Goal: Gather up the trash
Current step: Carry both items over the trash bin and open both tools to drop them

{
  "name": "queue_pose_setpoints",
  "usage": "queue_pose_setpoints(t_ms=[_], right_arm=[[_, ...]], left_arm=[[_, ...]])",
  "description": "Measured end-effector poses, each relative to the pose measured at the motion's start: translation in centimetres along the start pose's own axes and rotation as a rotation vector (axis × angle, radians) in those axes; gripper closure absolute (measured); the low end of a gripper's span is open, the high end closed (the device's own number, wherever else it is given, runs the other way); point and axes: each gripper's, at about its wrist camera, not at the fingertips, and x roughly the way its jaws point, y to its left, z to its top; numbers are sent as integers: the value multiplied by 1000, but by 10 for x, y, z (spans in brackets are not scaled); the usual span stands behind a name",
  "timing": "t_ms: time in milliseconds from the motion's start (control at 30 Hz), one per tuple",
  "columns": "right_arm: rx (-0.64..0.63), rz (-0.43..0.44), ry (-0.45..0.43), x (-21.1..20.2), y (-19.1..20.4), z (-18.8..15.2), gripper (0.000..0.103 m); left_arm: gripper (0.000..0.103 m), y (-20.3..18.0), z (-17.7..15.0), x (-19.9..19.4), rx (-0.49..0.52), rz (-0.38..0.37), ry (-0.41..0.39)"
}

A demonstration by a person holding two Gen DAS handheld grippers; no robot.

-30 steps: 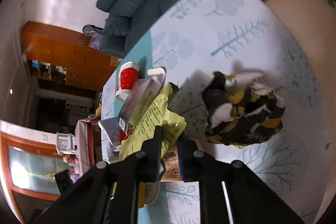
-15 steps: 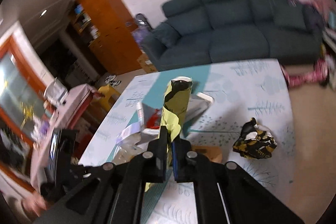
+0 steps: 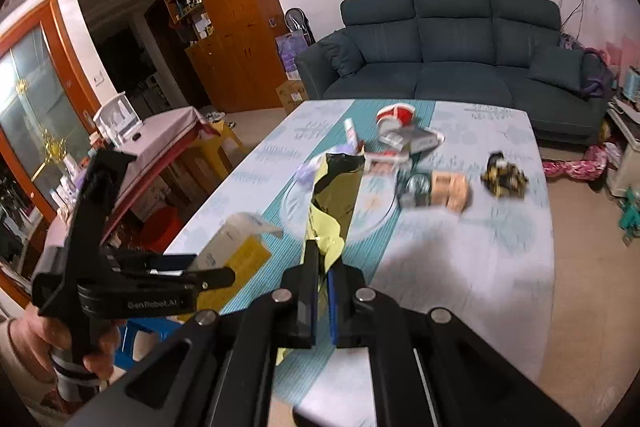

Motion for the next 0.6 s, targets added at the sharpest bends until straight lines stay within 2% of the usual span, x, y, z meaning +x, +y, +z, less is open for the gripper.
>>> queue_pose_setpoints(t_ms=[133, 300, 600], right_arm=[[-3, -50, 21, -25, 48, -44, 100], [-18, -107, 58, -45, 101, -95, 100], [-47, -170, 152, -59, 149, -153, 100]], left_arm=[[46, 16, -50, -25, 66, -22, -15], [46, 34, -99, -41, 100, -54, -13], [46, 44, -170, -37, 97, -113, 64]])
